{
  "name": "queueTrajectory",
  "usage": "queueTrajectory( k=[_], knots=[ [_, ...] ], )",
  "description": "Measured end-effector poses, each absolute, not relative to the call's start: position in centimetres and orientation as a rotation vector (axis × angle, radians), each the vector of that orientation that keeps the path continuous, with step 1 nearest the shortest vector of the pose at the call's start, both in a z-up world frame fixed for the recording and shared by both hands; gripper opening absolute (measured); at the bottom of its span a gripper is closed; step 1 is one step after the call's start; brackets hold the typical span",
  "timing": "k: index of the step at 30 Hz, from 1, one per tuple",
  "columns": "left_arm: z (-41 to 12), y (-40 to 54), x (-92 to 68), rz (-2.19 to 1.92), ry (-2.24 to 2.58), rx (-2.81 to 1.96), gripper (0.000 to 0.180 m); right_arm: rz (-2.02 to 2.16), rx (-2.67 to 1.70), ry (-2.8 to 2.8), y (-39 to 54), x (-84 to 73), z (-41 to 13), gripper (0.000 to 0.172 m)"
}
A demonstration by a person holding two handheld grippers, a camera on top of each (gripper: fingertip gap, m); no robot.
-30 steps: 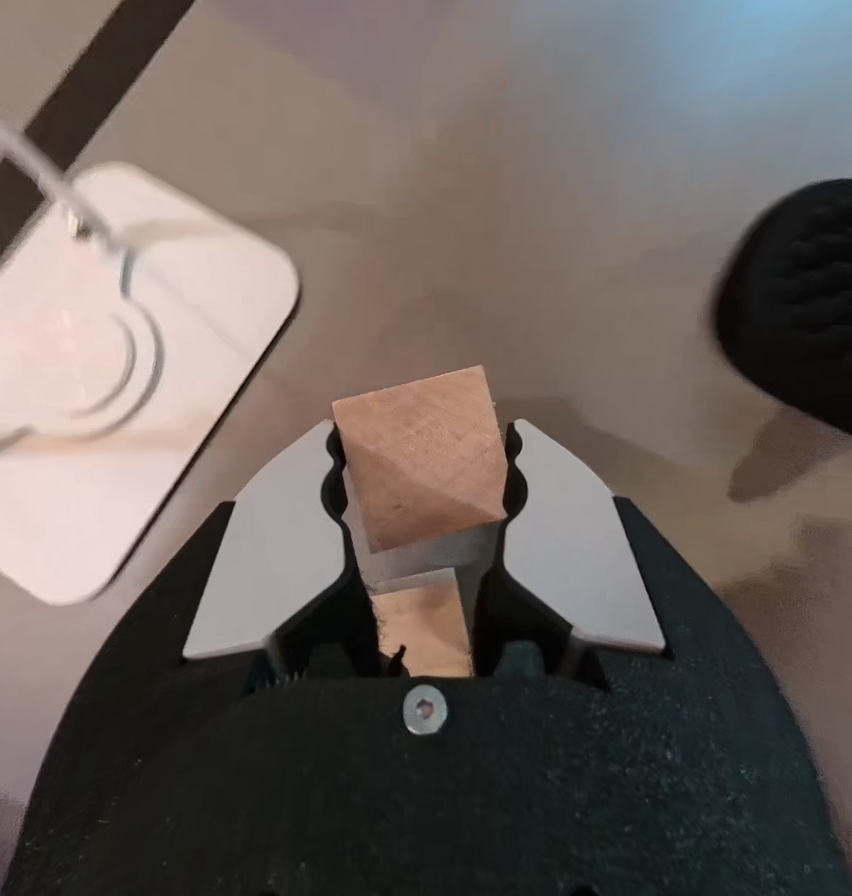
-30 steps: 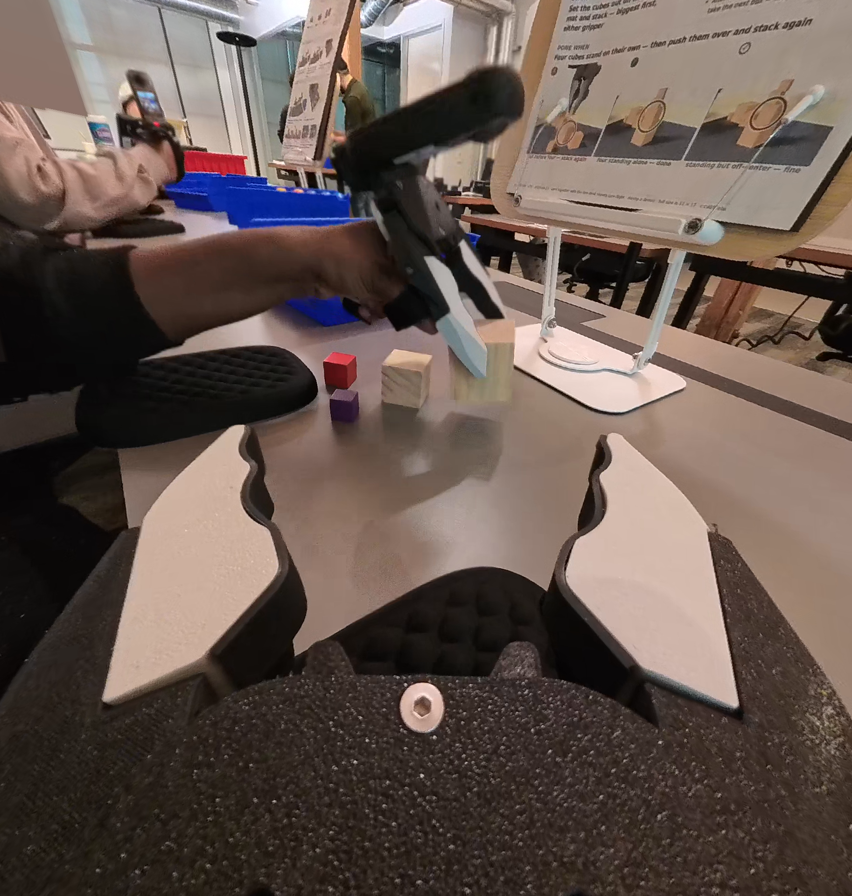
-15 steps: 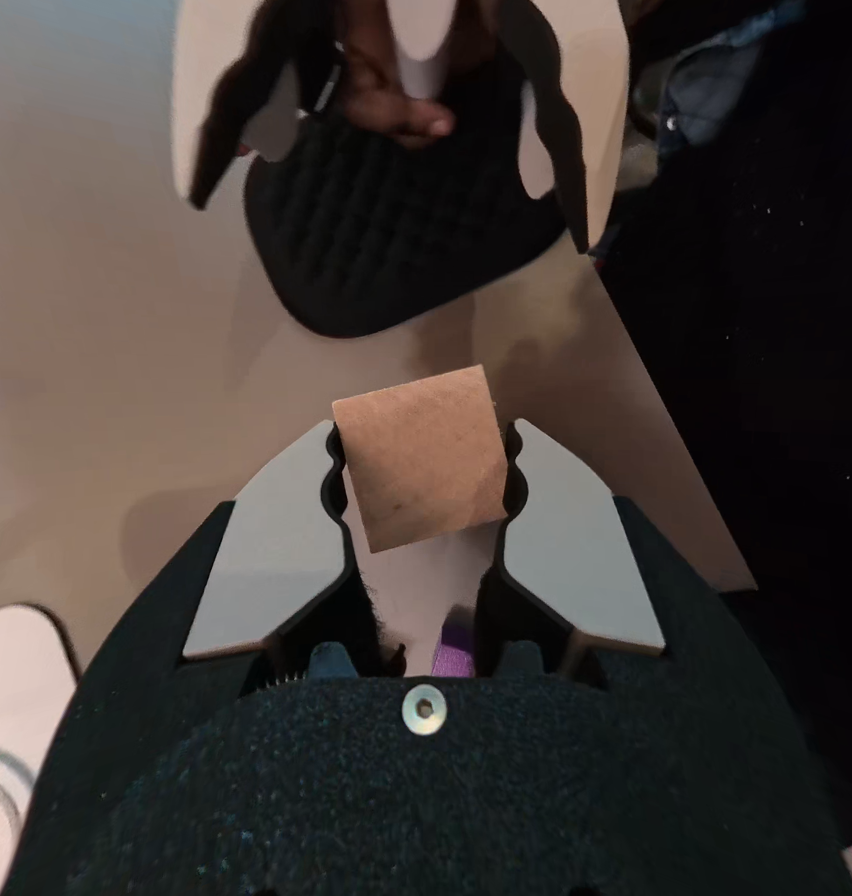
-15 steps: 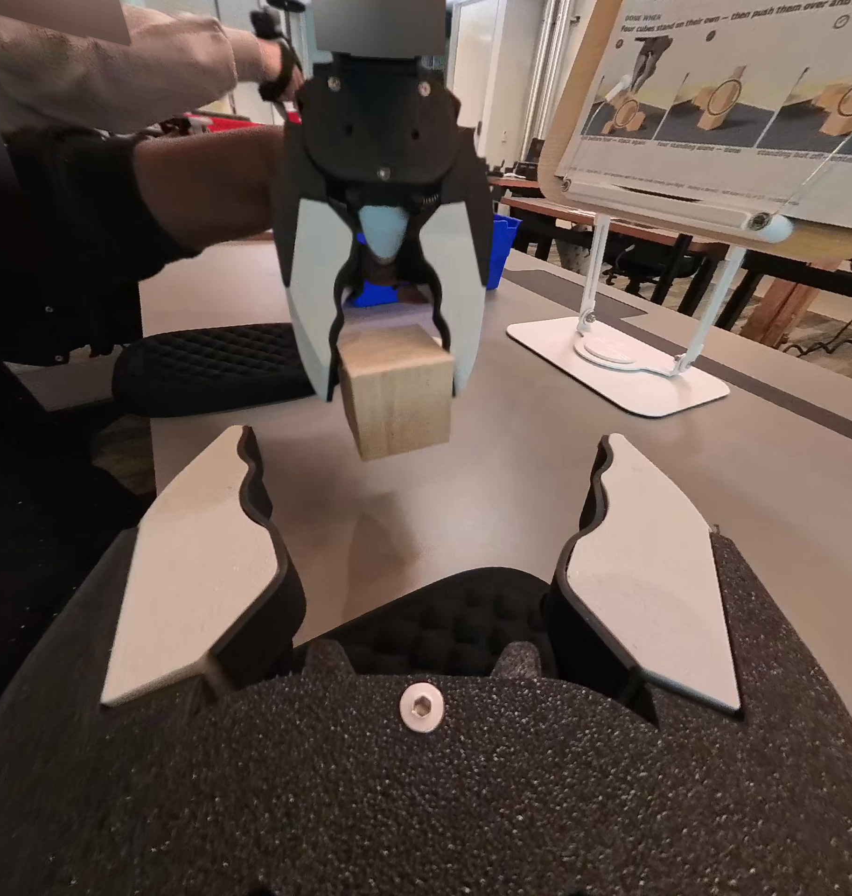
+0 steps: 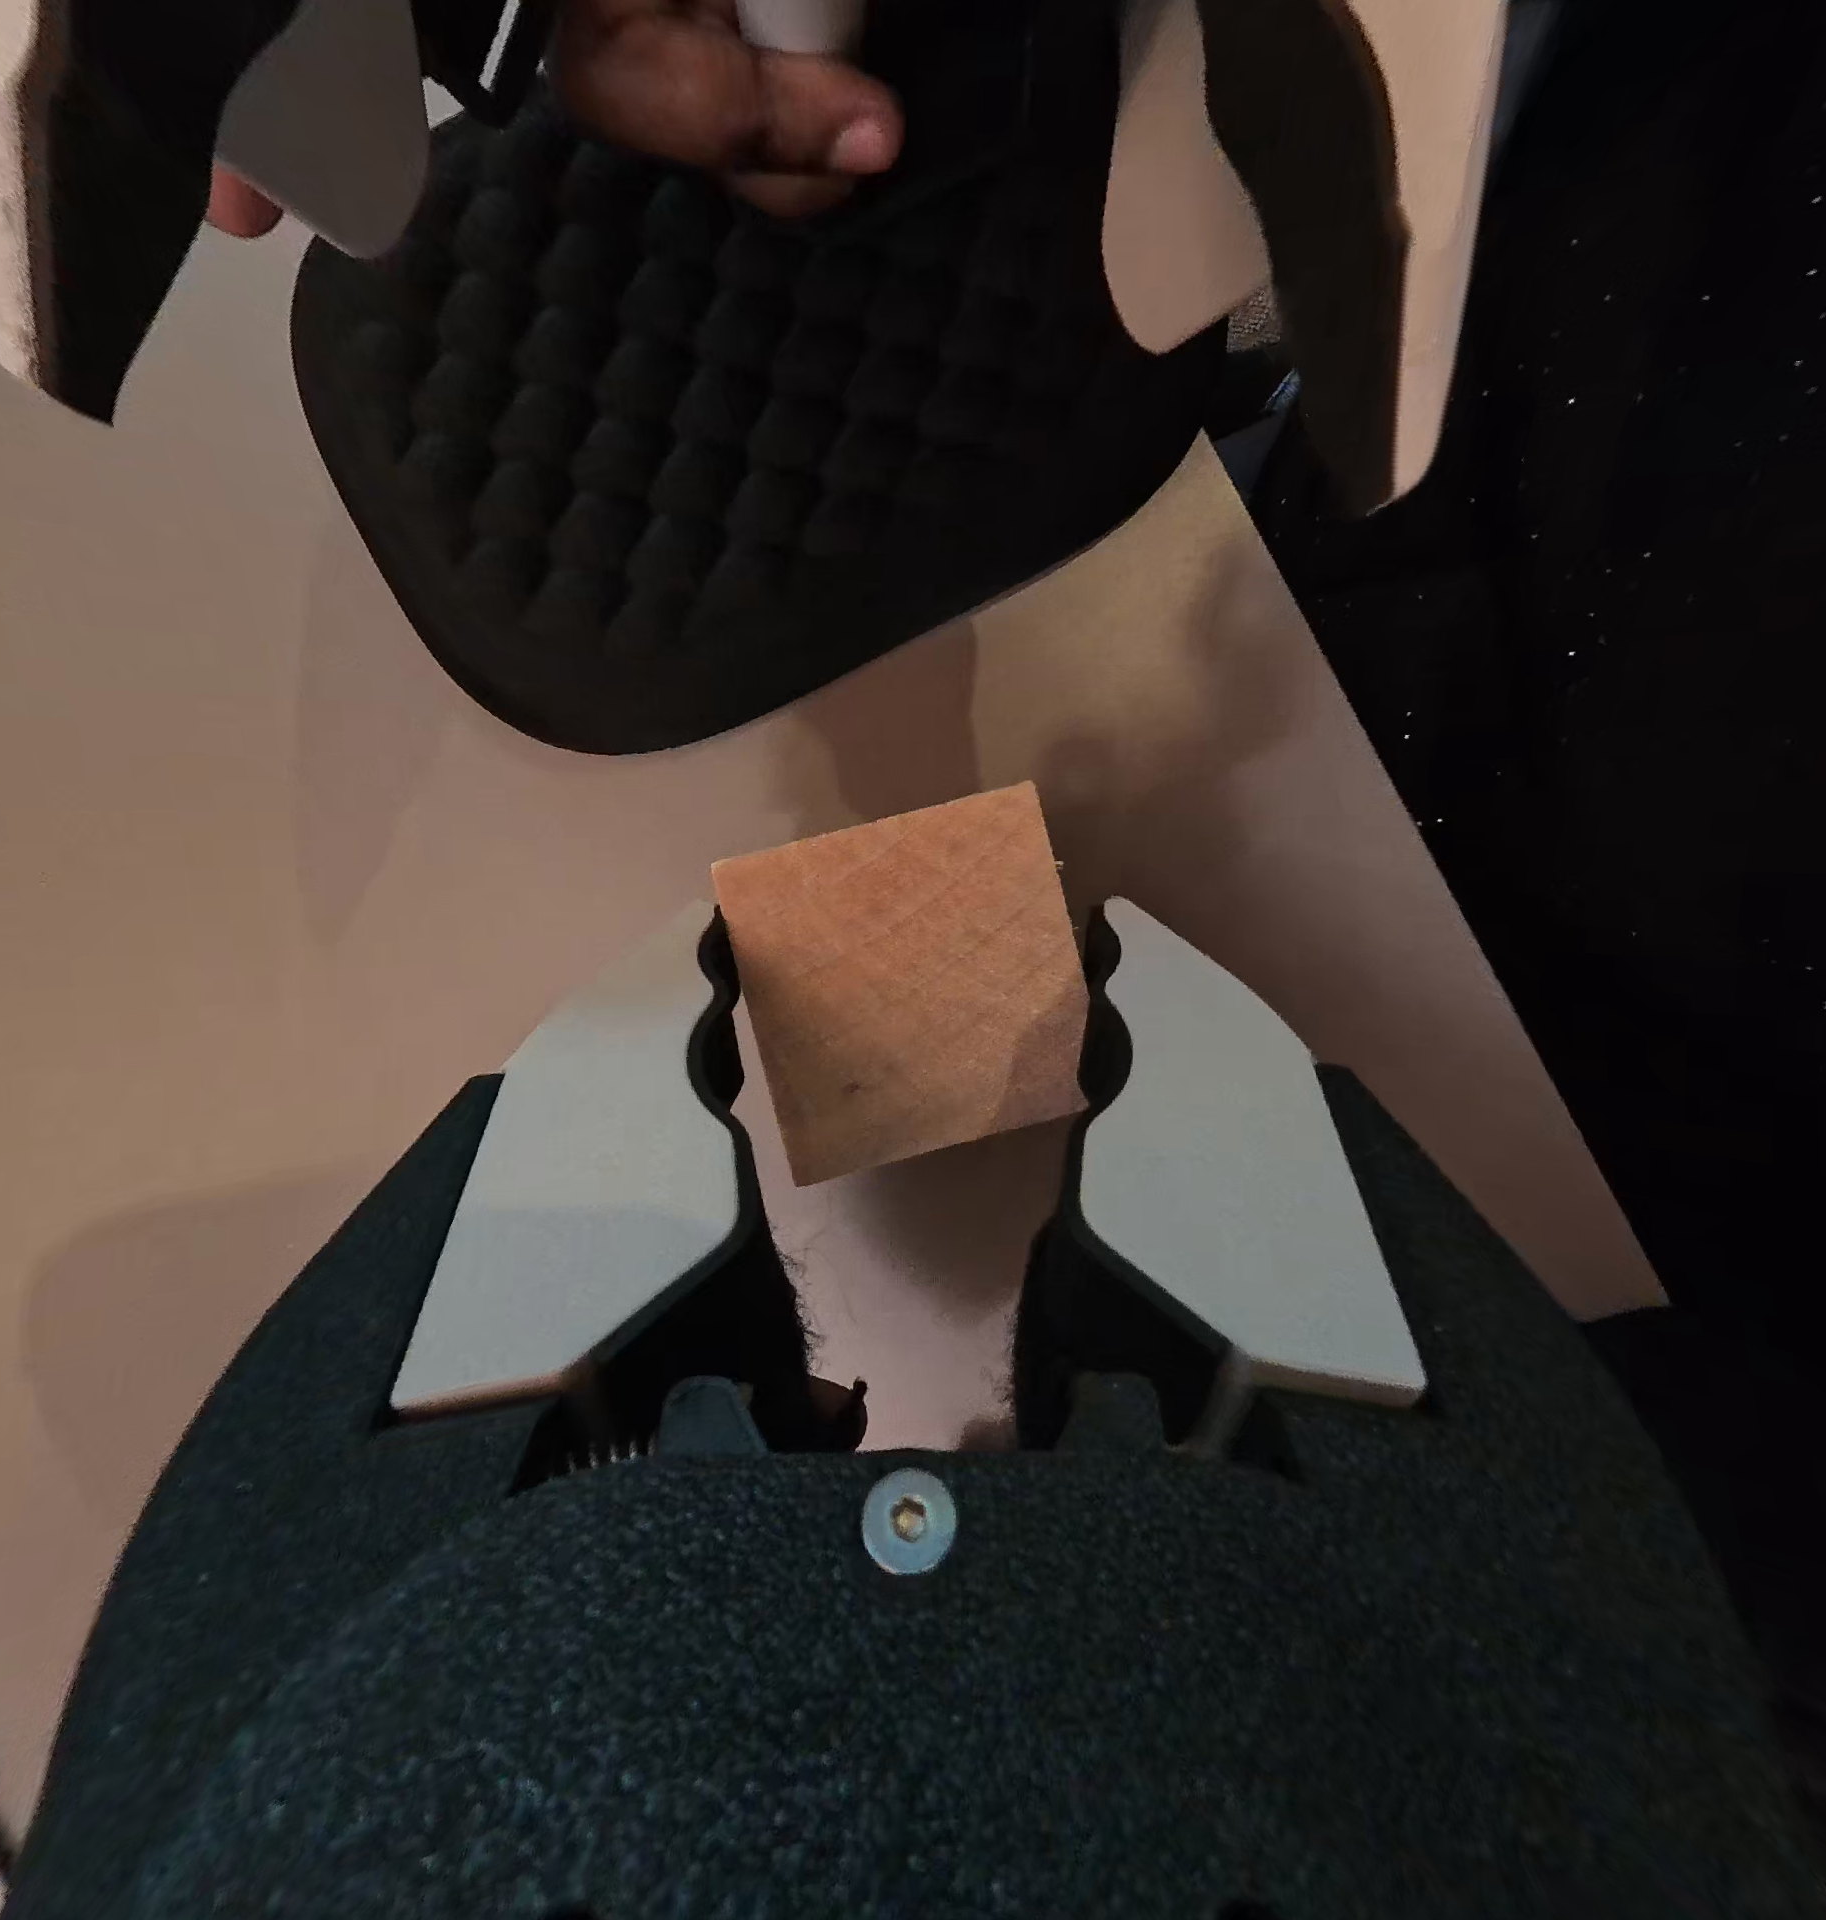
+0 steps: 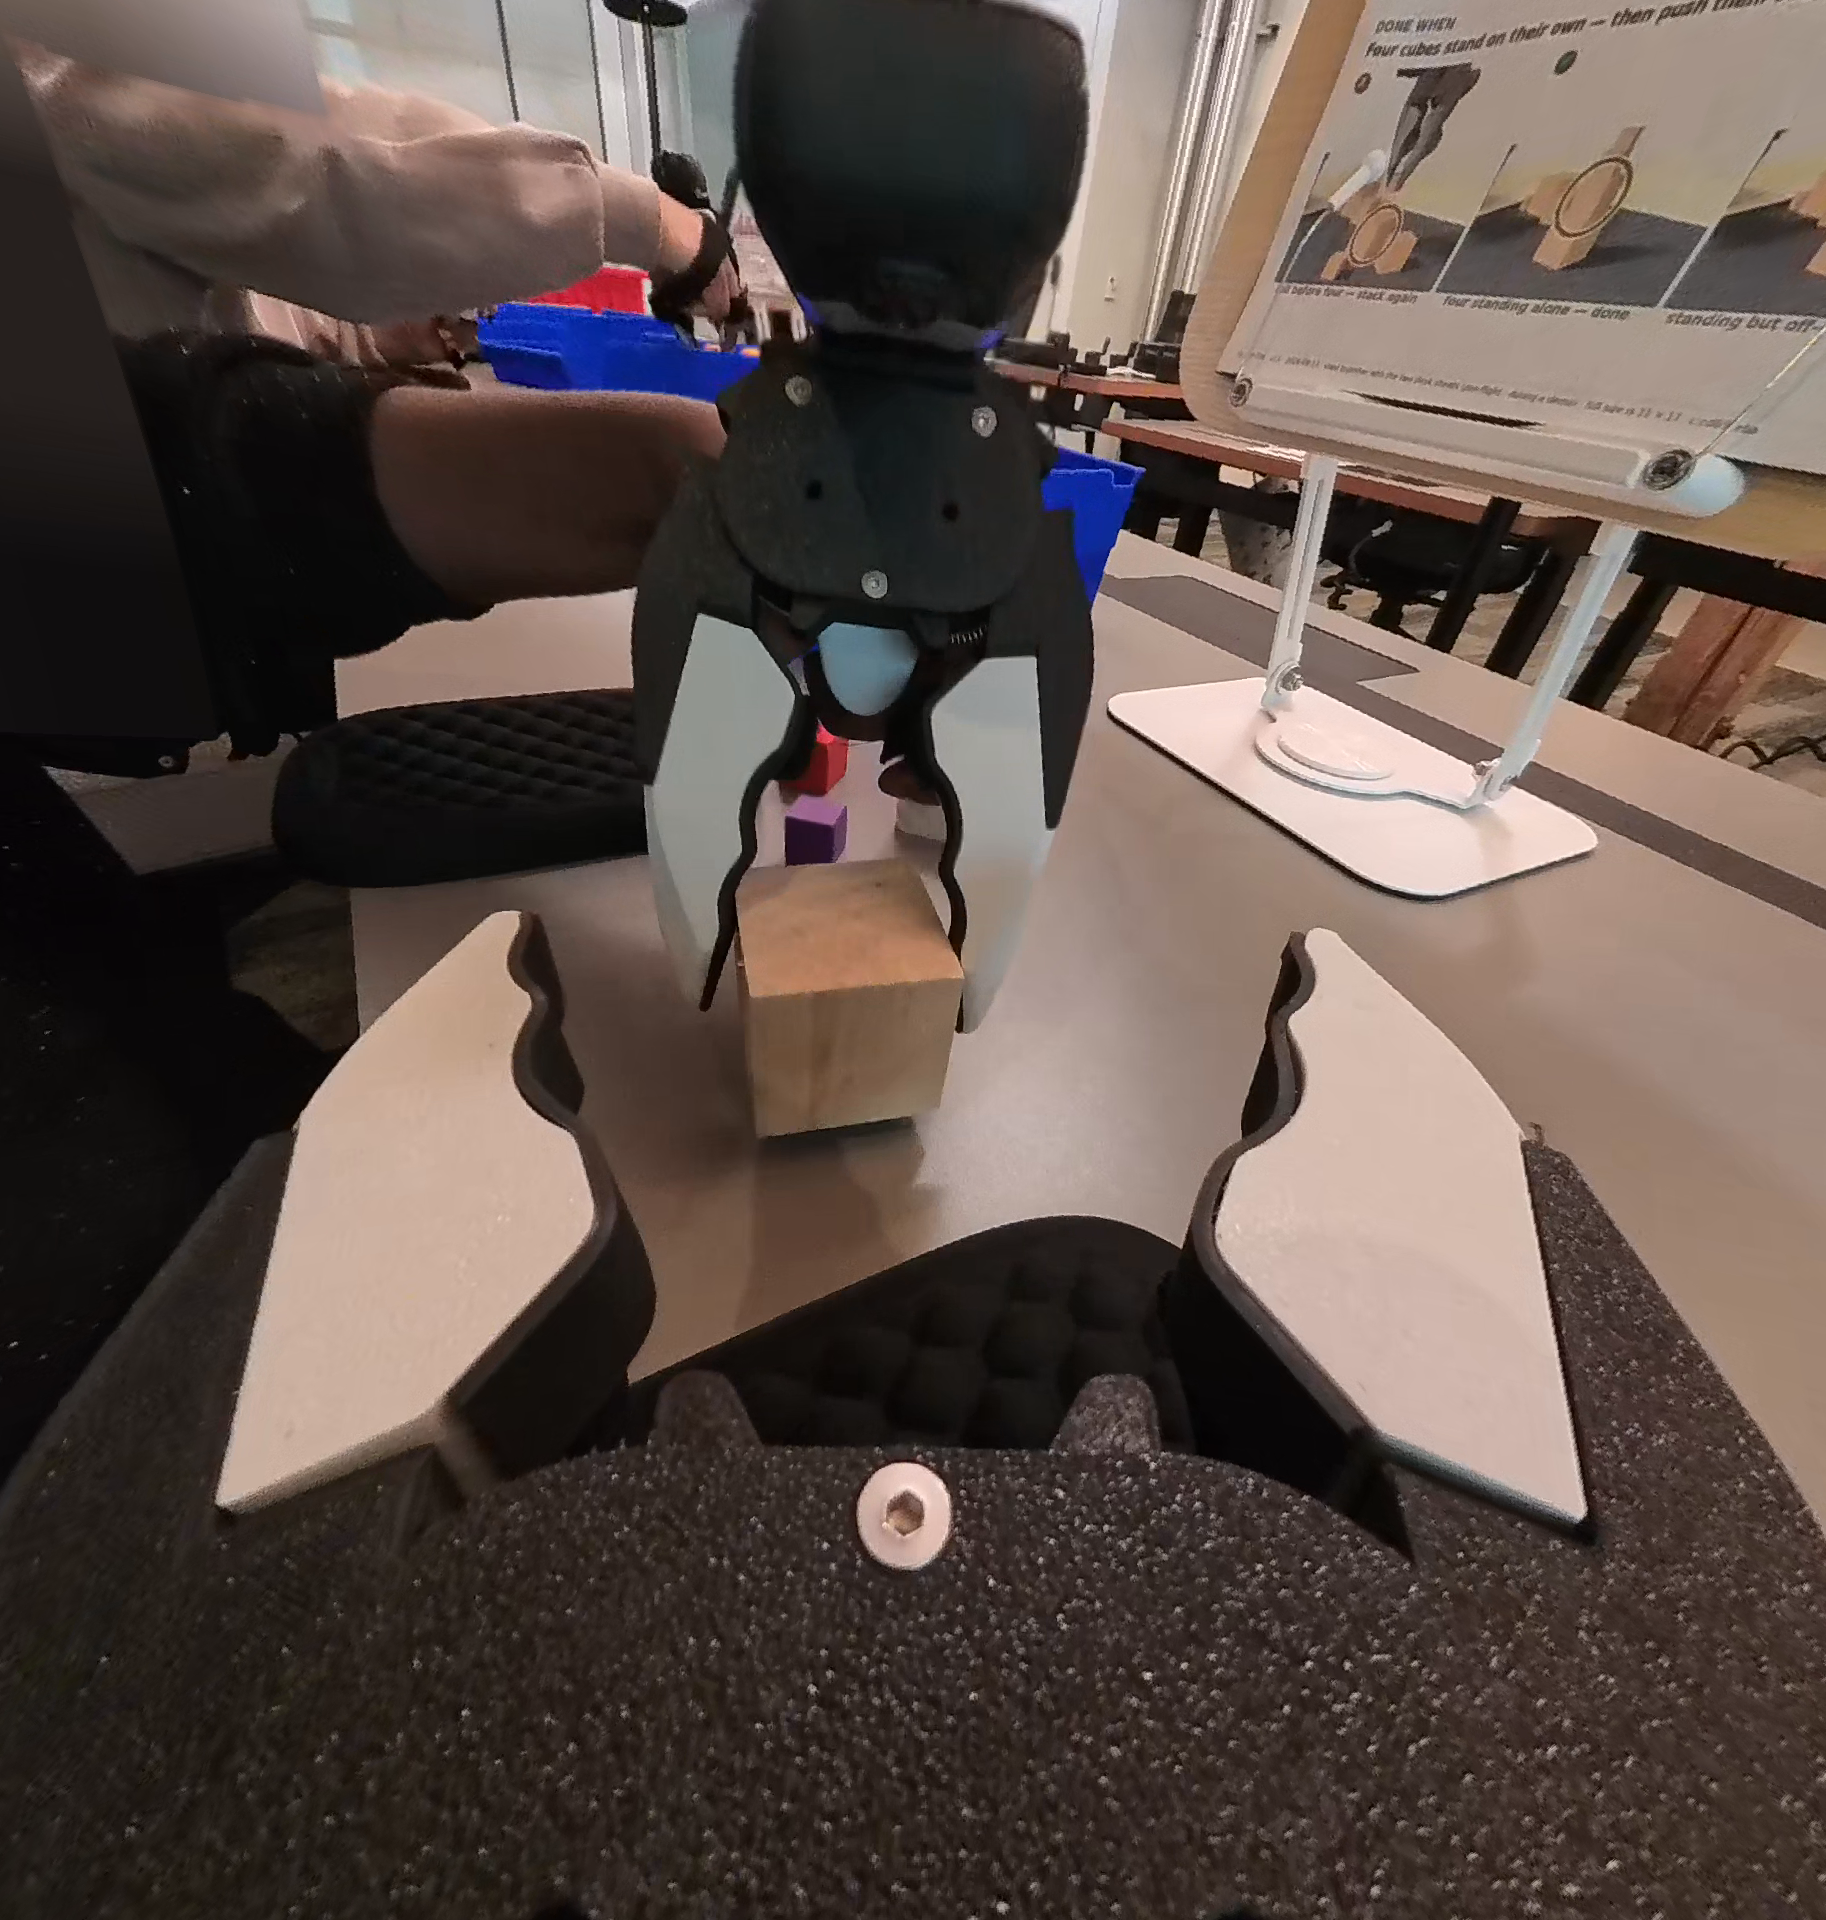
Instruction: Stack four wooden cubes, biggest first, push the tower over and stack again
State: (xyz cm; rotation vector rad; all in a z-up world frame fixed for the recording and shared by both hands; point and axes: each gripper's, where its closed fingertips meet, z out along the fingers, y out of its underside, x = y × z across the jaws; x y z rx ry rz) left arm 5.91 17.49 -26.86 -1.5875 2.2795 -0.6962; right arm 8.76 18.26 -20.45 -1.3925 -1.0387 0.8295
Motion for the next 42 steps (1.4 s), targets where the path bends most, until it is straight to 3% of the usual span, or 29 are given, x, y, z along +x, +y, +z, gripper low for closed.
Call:
queueTrajectory(
  k=[10, 14, 16, 20, 23, 36, 39, 42],
  knots=[
    [-27.6, 17.1, 5.9, -0.781, 2.268, -1.589, 0.065, 0.827, -1.392, -1.044, 18.2, 8.7, -20.5, 0.125],
    [-25.3, 16.9, 4.9, -0.933, 2.186, -1.731, 0.090, 0.830, -1.390, -1.036, 18.3, 8.8, -20.4, 0.125],
    [-23.3, 19.3, 3.6, -0.803, 2.066, -1.769, 0.089, 0.832, -1.389, -1.033, 18.3, 8.8, -20.4, 0.126],
    [-19.2, 27.2, -1.5, -0.388, 1.554, -1.983, 0.076, 0.822, -1.394, -1.035, 18.3, 8.8, -20.5, 0.126],
    [-19.0, 29.8, -6.0, -0.214, 1.261, -2.177, 0.070, 0.815, -1.399, -1.041, 18.4, 8.7, -20.5, 0.126],
    [-27.6, 27.9, -9.0, -0.304, 1.238, -2.467, 0.074, 0.802, -1.402, -1.045, 18.4, 8.6, -20.6, 0.125],
    [-28.4, 27.9, -9.0, -0.314, 1.249, -2.479, 0.069, 0.809, -1.403, -1.040, 18.4, 8.7, -20.6, 0.125],
    [-28.7, 27.6, -8.6, -0.362, 1.289, -2.465, 0.047, 0.810, -1.402, -1.037, 18.4, 8.7, -20.6, 0.125]
  ],
)
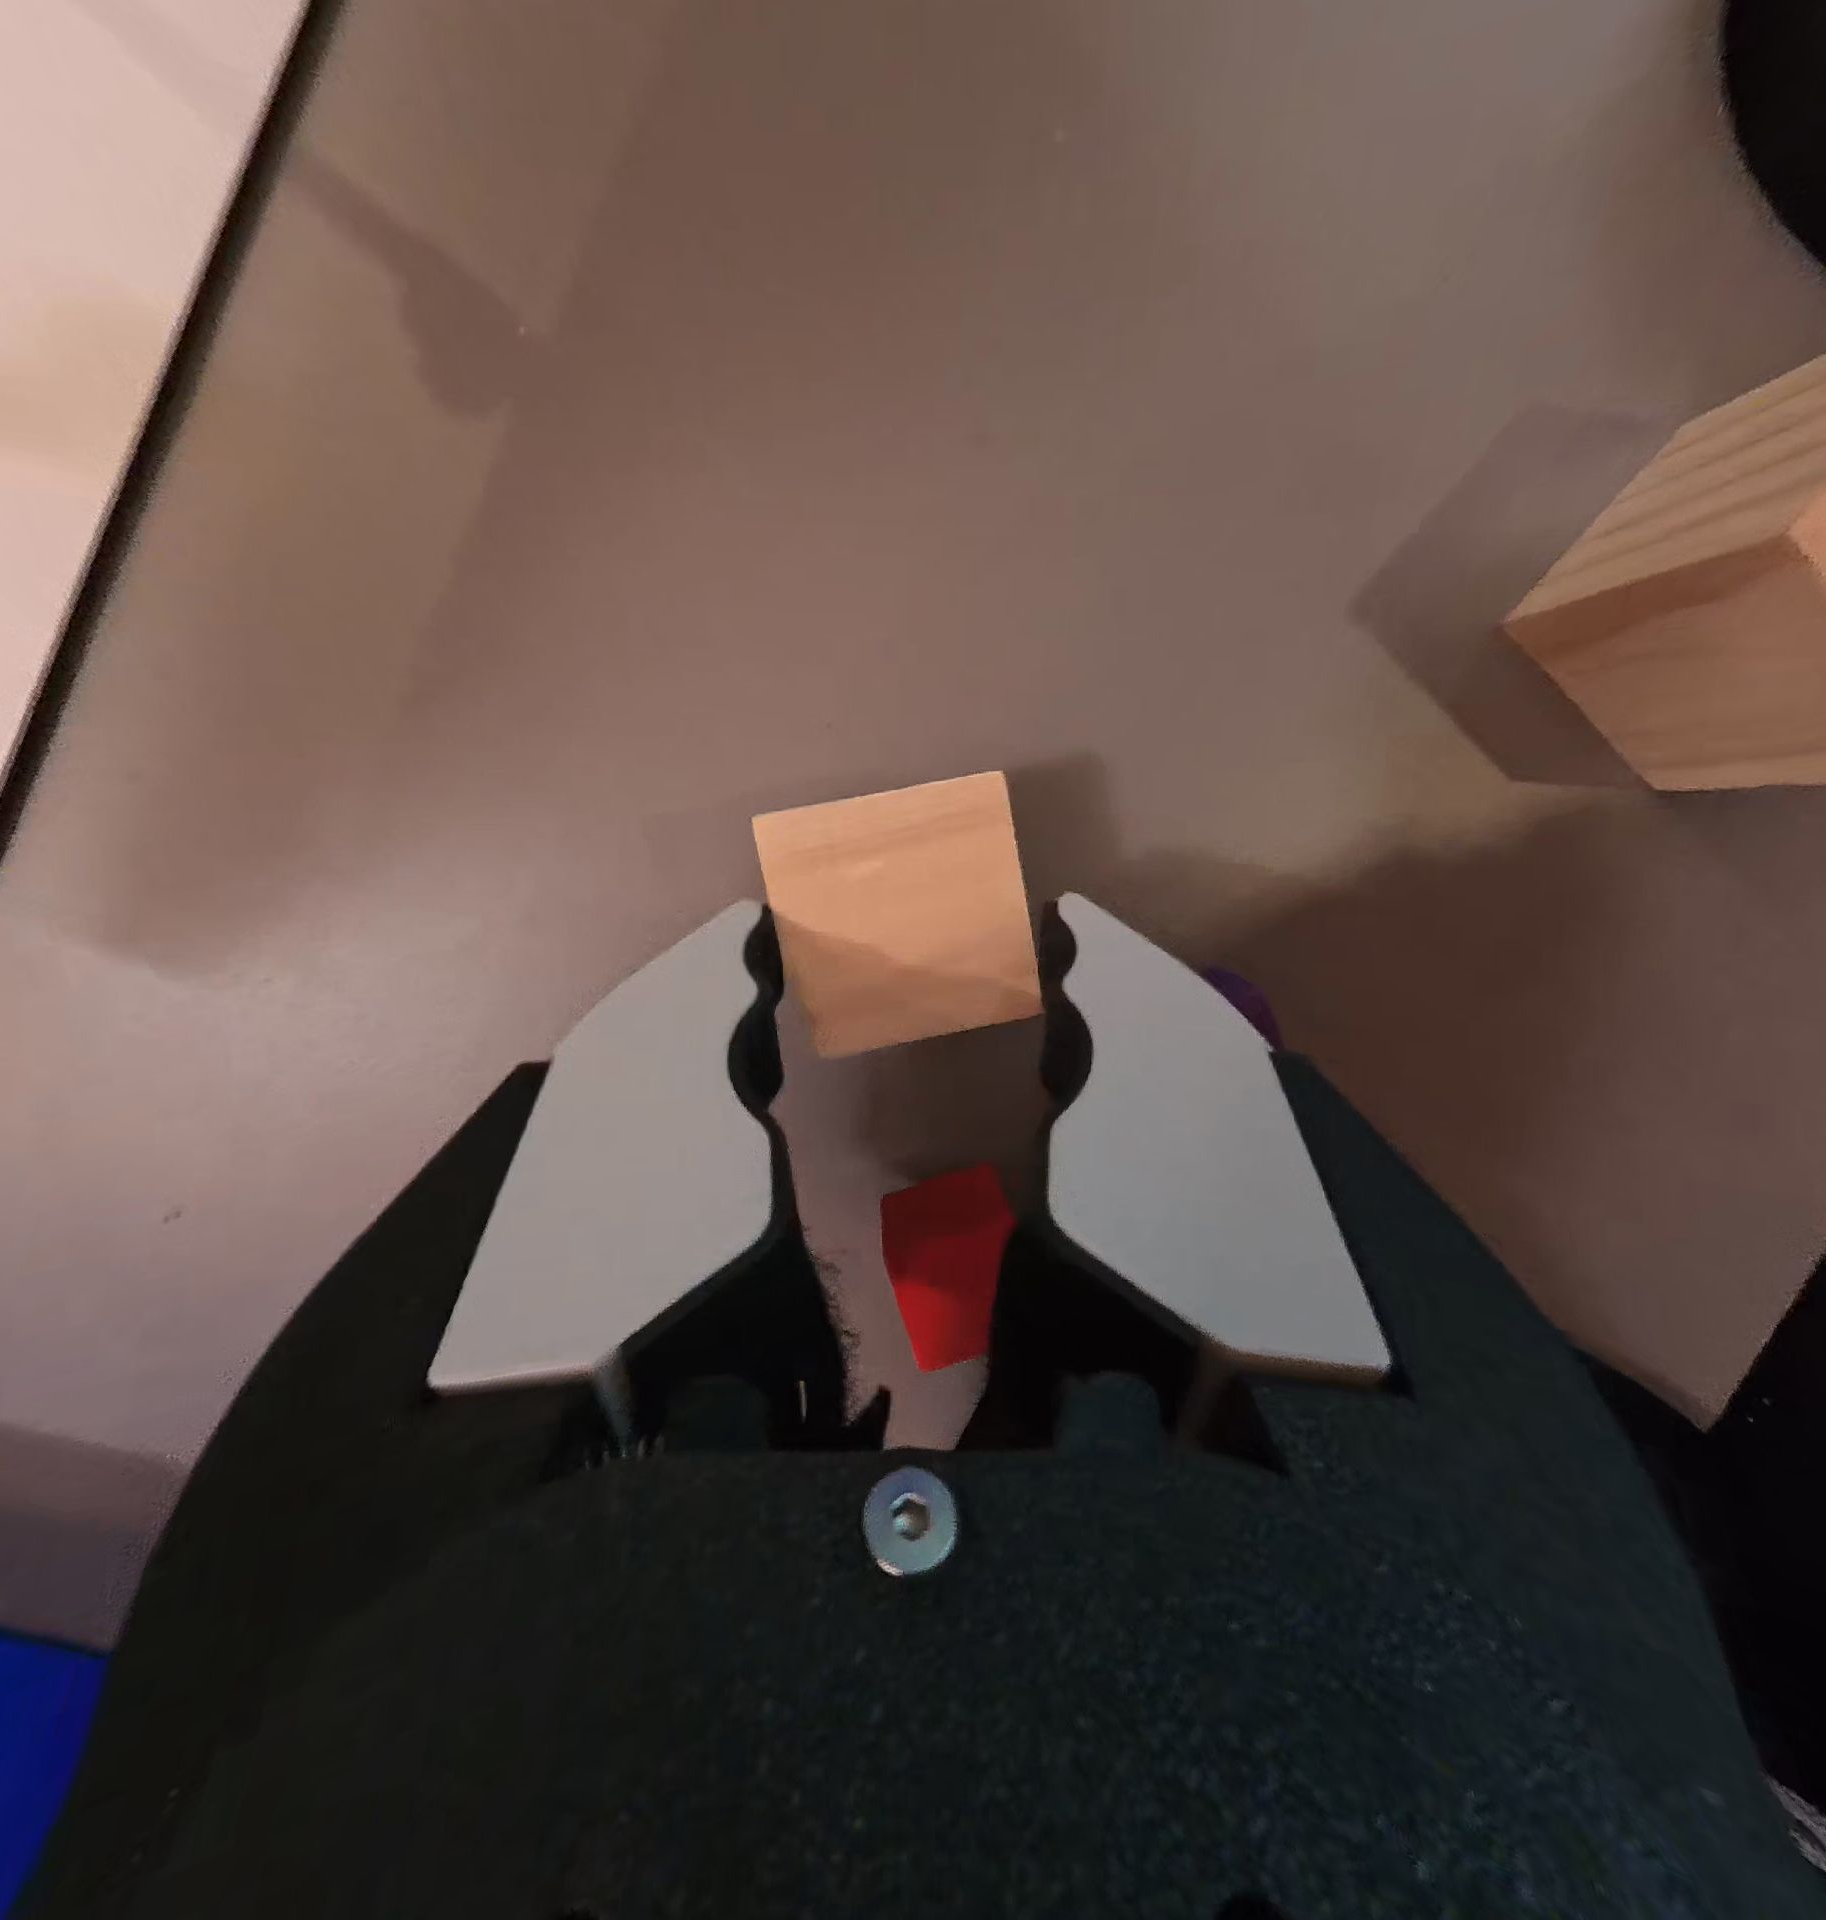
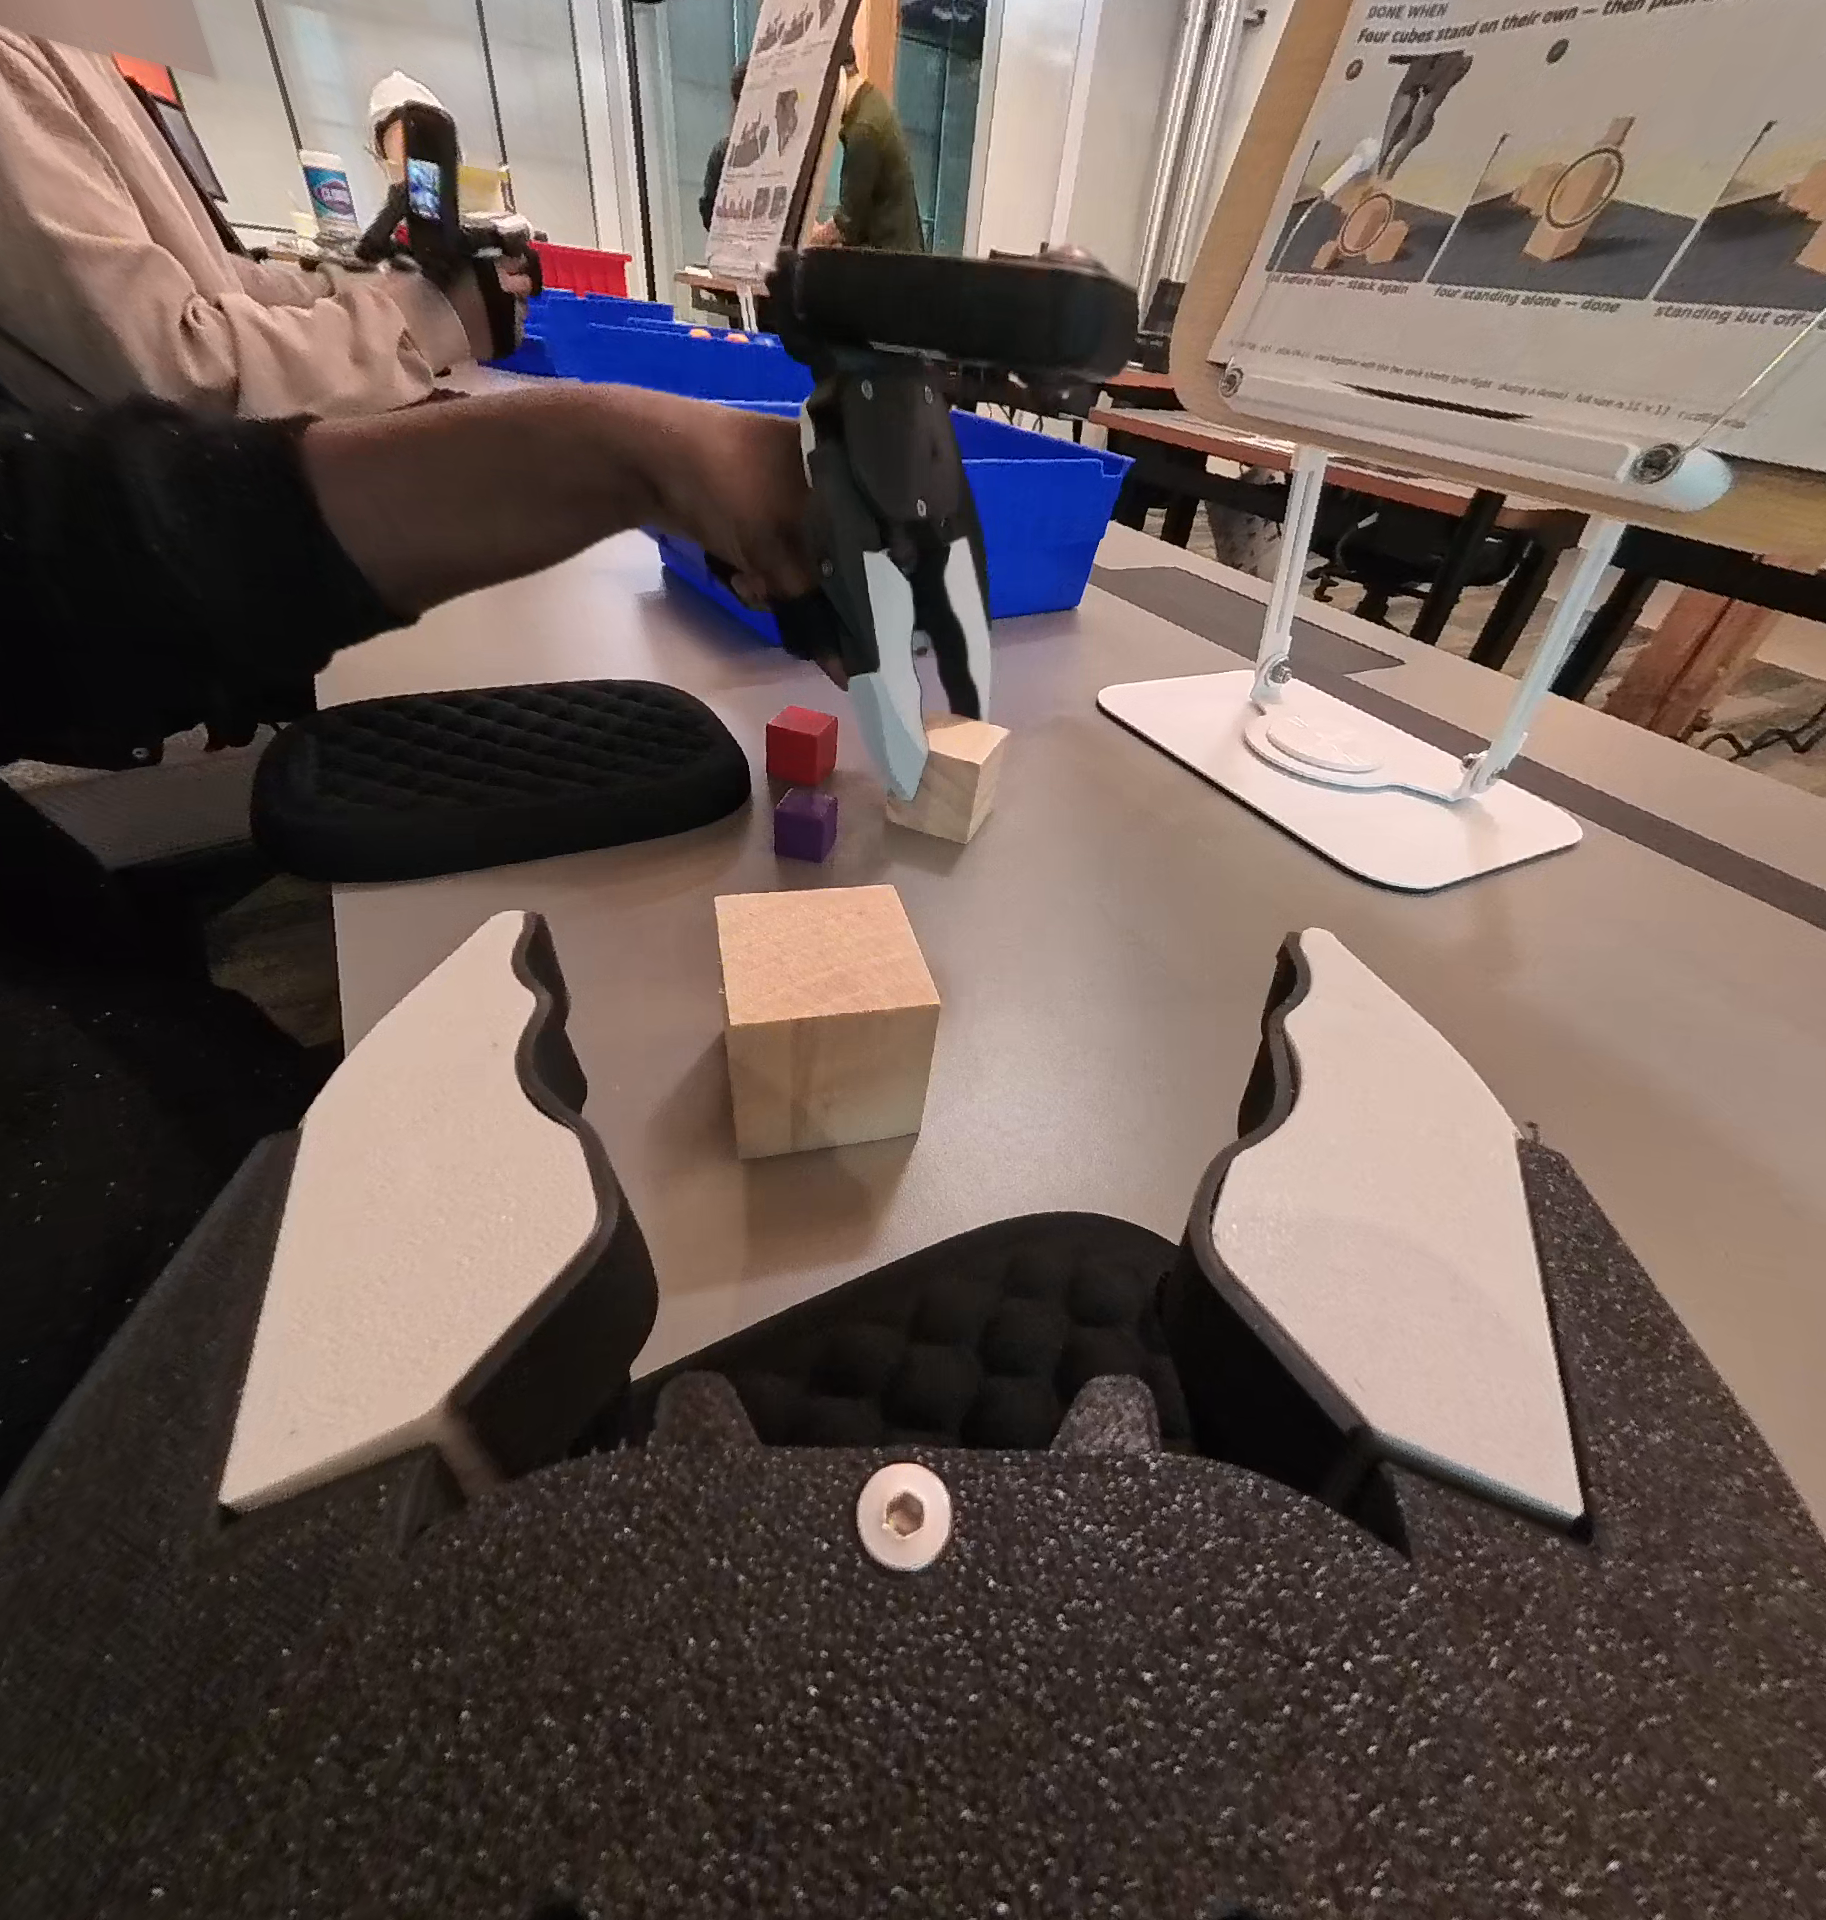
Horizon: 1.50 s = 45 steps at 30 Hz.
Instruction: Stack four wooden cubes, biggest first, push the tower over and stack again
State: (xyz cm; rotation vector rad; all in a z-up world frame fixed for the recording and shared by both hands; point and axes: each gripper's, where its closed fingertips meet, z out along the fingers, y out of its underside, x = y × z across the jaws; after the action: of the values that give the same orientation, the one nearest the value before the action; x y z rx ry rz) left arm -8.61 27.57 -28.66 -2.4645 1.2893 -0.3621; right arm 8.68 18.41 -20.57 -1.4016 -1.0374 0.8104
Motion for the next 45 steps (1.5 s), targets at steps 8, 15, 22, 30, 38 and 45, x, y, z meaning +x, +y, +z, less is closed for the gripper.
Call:
queueTrajectory(
  k=[8, 15, 22, 30, 38, 45],
  knots=[
    [-21.8, 24.4, -3.7, -0.547, 1.582, -2.105, 0.046, 0.818, -1.403, -1.046, 18.3, 8.6, -20.6, 0.122],
    [-18.9, 18.8, 2.5, -0.694, 1.989, -1.704, 0.047, 0.823, -1.394, -1.056, 18.2, 8.6, -20.6, 0.121],
    [-22.0, 18.0, 3.9, -0.615, 2.178, -1.741, 0.047, 0.833, -1.394, -1.056, 18.2, 8.6, -20.6, 0.120],
    [-23.3, 17.4, 4.5, -0.620, 2.234, -1.765, 0.047, 0.834, -1.391, -1.055, 18.1, 8.6, -20.6, 0.120],
    [-23.5, 17.7, 4.4, -0.588, 2.267, -1.751, 0.047, 0.834, -1.386, -1.053, 18.1, 8.6, -20.5, 0.119],
    [-23.6, 17.5, 4.7, -0.599, 2.291, -1.735, 0.047, 0.834, -1.385, -1.051, 18.1, 8.6, -20.5, 0.119]
  ],
)
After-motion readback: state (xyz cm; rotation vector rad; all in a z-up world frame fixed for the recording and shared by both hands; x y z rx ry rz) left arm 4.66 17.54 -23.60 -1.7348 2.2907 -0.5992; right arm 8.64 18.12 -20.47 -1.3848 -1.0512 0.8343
